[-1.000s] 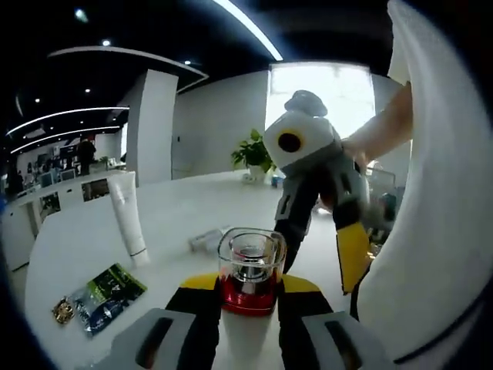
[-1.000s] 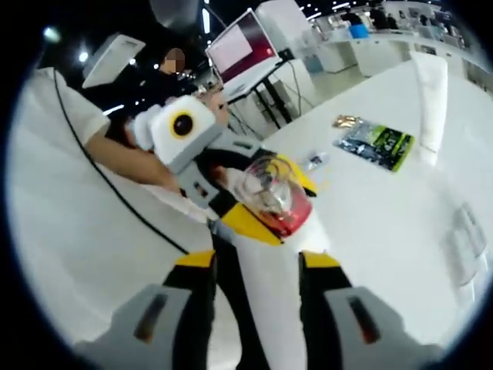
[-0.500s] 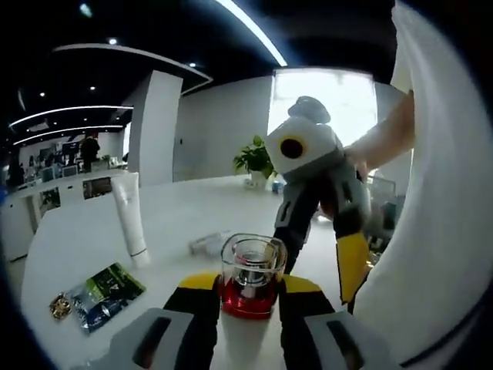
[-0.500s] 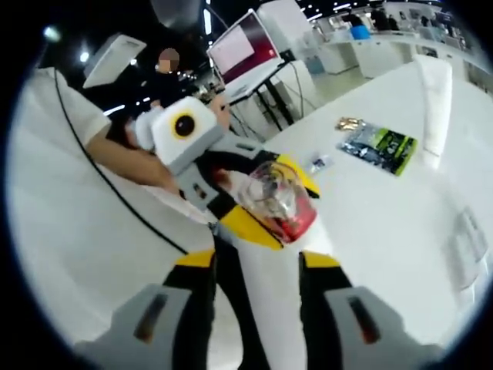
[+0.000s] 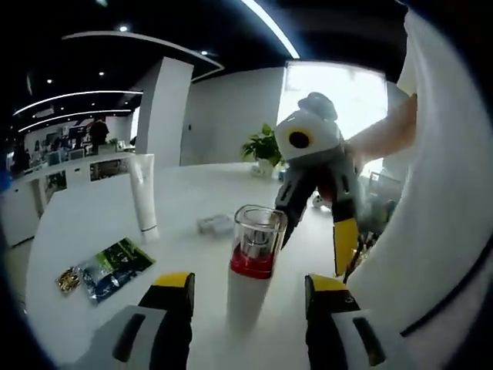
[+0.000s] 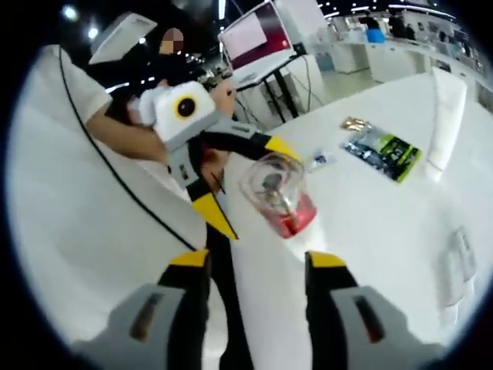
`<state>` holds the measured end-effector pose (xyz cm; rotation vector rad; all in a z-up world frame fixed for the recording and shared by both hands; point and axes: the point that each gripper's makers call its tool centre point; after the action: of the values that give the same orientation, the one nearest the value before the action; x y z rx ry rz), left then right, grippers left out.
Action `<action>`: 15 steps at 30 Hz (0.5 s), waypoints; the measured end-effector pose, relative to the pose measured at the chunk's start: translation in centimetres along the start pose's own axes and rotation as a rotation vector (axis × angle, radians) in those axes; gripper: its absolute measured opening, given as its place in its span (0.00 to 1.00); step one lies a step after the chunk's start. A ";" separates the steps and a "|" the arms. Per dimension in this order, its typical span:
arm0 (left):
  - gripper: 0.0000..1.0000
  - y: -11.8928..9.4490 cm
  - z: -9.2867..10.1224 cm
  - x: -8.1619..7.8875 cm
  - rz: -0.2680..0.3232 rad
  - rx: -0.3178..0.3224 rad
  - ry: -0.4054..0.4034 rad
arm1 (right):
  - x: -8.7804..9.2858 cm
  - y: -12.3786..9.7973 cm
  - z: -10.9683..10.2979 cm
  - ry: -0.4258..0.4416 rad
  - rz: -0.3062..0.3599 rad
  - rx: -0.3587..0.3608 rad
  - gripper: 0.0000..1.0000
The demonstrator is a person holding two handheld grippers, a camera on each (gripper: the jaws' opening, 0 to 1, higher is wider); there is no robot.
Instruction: Arrange the skincare products in the storage area until every visible bottle or jar stands upright without overlapping.
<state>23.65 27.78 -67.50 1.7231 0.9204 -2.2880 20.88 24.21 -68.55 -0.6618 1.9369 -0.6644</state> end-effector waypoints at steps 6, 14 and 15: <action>0.62 -0.5 0.3 0.9 -0.025 -0.024 -0.032 | -0.8 -0.3 1.0 -0.122 -0.041 0.066 0.55; 0.62 -0.8 0.2 1.3 -0.043 -0.046 -0.044 | -3.4 -0.9 1.9 -0.411 -0.131 0.158 0.55; 0.61 -0.8 0.1 1.4 -0.045 -0.052 -0.046 | -3.7 -0.8 1.8 -0.450 -0.156 0.158 0.55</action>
<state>22.75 28.74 -68.41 1.6390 1.0103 -2.2991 24.14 25.85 -66.49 -0.7921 1.4150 -0.6892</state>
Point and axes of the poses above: the point that each gripper's makers call its tool centre point, and the gripper's own axes: y roughly forward along the fingers, z roughly to its right, x roughly out of its underside, and after that the axes turned 3 degrees about -z, right-handed
